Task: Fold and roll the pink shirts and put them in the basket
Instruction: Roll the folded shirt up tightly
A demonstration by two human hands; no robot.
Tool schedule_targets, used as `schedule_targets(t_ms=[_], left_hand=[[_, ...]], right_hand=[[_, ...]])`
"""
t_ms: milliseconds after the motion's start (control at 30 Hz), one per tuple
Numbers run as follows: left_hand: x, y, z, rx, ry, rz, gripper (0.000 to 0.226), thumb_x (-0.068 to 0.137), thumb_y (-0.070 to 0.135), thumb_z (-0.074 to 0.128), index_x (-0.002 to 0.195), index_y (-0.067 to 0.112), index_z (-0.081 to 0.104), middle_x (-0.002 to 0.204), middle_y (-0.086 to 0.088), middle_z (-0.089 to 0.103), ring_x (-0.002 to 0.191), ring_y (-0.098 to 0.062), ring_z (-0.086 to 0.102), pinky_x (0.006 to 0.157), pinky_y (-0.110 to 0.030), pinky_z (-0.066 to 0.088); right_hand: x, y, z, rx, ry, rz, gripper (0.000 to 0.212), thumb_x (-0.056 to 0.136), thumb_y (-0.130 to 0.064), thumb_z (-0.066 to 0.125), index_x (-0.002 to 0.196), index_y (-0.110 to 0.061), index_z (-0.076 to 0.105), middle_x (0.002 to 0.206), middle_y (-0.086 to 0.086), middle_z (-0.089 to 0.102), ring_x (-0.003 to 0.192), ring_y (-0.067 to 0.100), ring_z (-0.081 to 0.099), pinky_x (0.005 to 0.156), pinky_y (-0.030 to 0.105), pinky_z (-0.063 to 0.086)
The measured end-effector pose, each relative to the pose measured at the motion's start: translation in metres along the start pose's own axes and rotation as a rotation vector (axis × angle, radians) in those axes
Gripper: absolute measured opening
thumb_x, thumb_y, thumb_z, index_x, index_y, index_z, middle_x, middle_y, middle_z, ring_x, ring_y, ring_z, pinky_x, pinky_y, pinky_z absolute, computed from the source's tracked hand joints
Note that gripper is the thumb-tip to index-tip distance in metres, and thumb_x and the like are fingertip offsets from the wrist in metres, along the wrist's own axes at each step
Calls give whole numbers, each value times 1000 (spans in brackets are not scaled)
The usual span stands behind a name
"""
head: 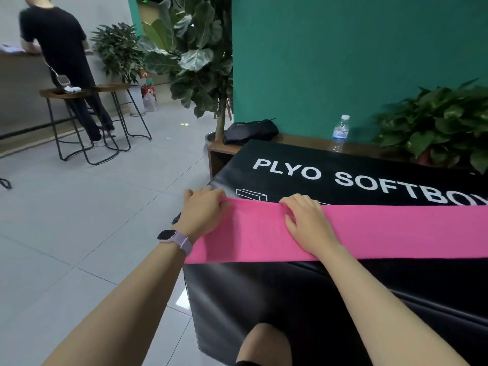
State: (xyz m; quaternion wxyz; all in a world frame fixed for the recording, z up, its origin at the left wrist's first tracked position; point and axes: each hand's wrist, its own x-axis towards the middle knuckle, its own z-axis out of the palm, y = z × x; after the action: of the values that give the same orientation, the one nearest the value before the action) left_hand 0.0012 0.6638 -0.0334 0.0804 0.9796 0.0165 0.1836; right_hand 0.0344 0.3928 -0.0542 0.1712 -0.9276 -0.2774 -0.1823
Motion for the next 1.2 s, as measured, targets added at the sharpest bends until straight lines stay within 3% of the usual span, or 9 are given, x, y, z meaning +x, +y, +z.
schedule_targets(t_ms=[133, 267, 533, 700, 833, 900, 1000, 1100, 1200], left_hand=[[24, -3, -7, -126, -104, -76, 29, 98, 45, 43, 82, 21, 46, 77, 6, 59, 77, -23, 54, 83, -40, 25], [26, -10, 10, -23, -257, -128, 37, 102, 51, 39, 101, 15, 47, 108, -7, 64, 101, -33, 58, 92, -46, 33], [4, -21, 31, 26, -73, -134, 38, 100, 53, 35, 92, 17, 44, 107, -9, 60, 101, -31, 49, 91, -44, 30], [-6, 5, 13, 211, 94, -120, 45, 85, 21, 44, 129, 12, 46, 105, -13, 52, 97, -35, 49, 90, -46, 34], [-22, 83, 18, -33, 110, 188, 22, 78, 10, 56, 100, 12, 58, 98, -8, 54, 87, -31, 53, 68, -37, 34], [-28, 109, 34, -131, -4, 220, 20, 95, 22, 49, 109, 15, 61, 112, -4, 60, 105, -27, 56, 88, -37, 40], [-25, 99, 45, -180, -122, 130, 45, 106, 38, 29, 147, 25, 44, 155, 1, 41, 144, -17, 33, 122, -41, 17], [-16, 46, 43, -66, -225, 43, 56, 107, 44, 20, 159, 25, 23, 167, -1, 18, 154, -20, 12, 125, -41, 6], [-15, 4, 39, -31, -205, -81, 59, 107, 44, 17, 159, 18, 22, 167, -2, 16, 155, -20, 9, 126, -38, 4]], right_hand=[[-2, -2, -1, -7, 148, -13, 20, 92, -12, 61, 112, -16, 64, 108, -4, 56, 100, 19, 50, 91, 35, 41], [-7, -3, -1, -19, 164, -39, 9, 92, -19, 62, 98, -14, 68, 98, -6, 60, 90, 18, 53, 87, 38, 45], [-7, 1, 0, 31, -168, -4, 60, 92, -63, 49, 139, -28, 59, 140, -20, 50, 132, 2, 42, 107, 29, 42], [0, 3, 3, 0, -375, -41, 90, 84, -87, 34, 159, -38, 25, 166, -22, 10, 152, -2, 3, 121, 24, 6], [8, 6, 6, -8, -468, -54, 100, 83, -88, 34, 162, -34, 7, 167, -19, 0, 154, 3, -3, 123, 25, -4], [9, 8, 8, 9, -475, -62, 100, 83, -80, 40, 163, -29, 6, 167, -16, 1, 155, 5, -1, 126, 28, 0], [9, 11, 8, -27, -475, -64, 99, 84, -80, 39, 162, -28, 6, 168, -15, -1, 155, 5, -3, 125, 27, -3], [10, 10, 8, -37, -527, -15, 115, 72, -100, 29, 162, -34, 1, 167, -17, -6, 154, 4, -6, 127, 33, -1], [9, 9, 7, -33, -533, -10, 117, 69, -103, 26, 162, -36, 0, 168, -18, -6, 154, 3, -7, 127, 35, 1]])
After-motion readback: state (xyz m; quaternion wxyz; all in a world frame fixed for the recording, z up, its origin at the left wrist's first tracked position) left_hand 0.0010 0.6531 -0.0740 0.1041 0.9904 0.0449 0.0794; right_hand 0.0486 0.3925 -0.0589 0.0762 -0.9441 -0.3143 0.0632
